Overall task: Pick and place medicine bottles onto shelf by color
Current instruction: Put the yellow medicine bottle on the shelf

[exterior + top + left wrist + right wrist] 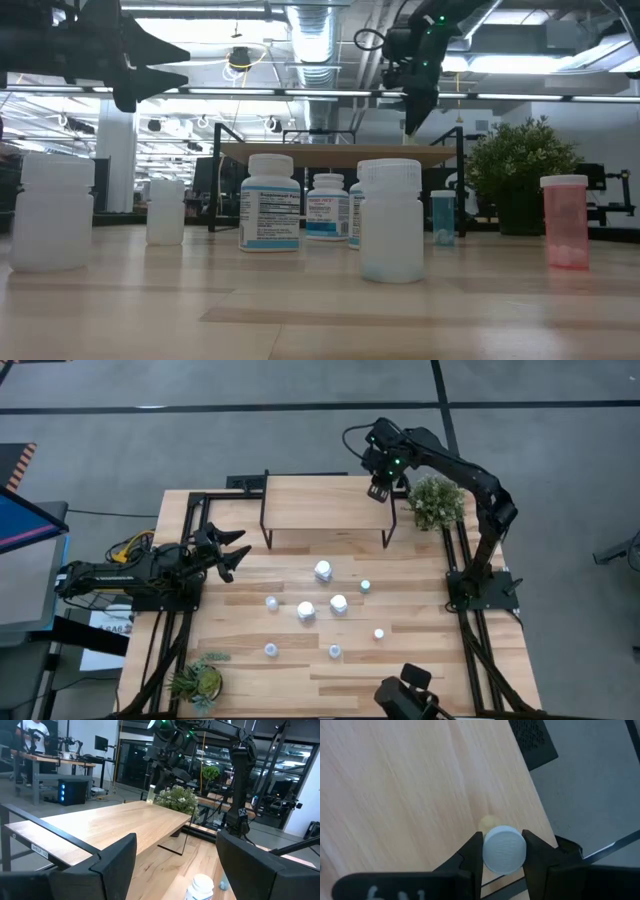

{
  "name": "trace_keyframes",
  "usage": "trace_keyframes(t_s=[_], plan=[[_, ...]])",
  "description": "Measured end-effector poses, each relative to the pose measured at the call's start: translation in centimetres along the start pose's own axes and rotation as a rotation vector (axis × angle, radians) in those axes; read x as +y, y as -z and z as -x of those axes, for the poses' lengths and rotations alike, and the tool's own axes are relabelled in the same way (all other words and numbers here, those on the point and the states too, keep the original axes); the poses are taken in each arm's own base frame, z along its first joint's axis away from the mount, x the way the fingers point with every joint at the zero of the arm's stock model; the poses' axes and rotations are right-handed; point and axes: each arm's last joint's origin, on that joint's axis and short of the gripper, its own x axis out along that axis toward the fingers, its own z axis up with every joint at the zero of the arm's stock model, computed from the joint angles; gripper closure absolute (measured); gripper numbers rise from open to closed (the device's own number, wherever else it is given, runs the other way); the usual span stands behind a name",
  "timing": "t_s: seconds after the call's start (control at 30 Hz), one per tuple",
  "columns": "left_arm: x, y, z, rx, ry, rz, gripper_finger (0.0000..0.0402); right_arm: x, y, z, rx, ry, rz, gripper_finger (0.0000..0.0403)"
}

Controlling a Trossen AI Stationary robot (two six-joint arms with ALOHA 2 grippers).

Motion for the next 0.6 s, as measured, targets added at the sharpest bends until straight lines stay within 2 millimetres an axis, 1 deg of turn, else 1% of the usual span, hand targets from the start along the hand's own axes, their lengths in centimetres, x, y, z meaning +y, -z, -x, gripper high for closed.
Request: trace_keyframes(t_s=[0.33,0.6], plan=[[0.0,0.0,0.0,0.0,0.0,0.0,0.0141,0.51,-0.01,0.01,0.011,-0.019,0.066,0.029],[0.0,0.01,0.0,0.001,0.0,0.0,0.0141,0.63,0.02,0.02,0.014,-0.032,0.058,0.0289]])
